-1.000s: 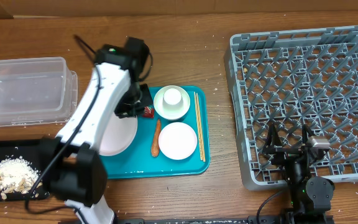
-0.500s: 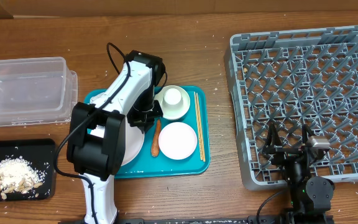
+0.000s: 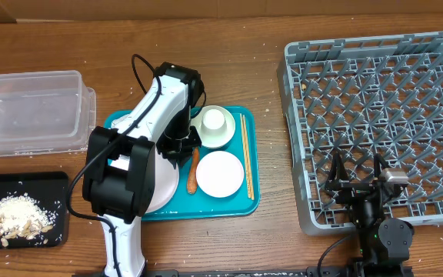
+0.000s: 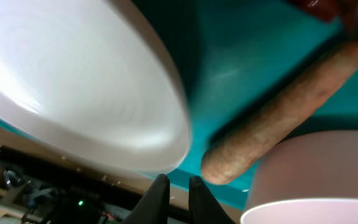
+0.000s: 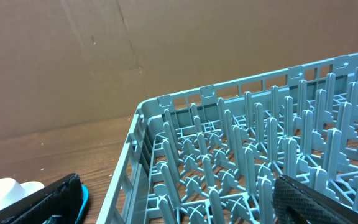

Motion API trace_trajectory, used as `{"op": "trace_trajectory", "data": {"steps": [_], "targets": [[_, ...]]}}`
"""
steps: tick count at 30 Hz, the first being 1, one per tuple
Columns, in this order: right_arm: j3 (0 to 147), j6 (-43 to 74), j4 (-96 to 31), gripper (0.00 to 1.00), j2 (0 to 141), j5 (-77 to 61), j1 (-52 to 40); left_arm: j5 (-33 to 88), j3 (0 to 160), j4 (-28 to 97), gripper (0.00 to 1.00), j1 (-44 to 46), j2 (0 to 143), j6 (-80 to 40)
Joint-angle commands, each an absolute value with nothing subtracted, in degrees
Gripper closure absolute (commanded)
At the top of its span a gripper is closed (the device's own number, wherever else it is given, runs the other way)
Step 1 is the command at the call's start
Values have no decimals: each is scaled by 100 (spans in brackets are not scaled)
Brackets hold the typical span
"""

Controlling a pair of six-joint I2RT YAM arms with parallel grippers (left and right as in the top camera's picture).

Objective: Sort waste into correct bins and load items into the dishwasher
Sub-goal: 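Carry the emptied plate back and set it on the teal tray, then grasp the red snack wrapper with the left gripper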

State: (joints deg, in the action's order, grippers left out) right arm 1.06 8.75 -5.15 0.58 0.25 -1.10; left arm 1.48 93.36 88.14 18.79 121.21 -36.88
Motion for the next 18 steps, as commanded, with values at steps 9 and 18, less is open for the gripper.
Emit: {"op": "trace_trajectory", "data": {"steps": [9,18], "targets": [[47,854,-482,0,16,38,-78,-145,11570,9686,84,1385,12121,-3223],[47,854,-482,0,16,38,-78,-148,12440,8958,0,563,12151,-3212]]}}
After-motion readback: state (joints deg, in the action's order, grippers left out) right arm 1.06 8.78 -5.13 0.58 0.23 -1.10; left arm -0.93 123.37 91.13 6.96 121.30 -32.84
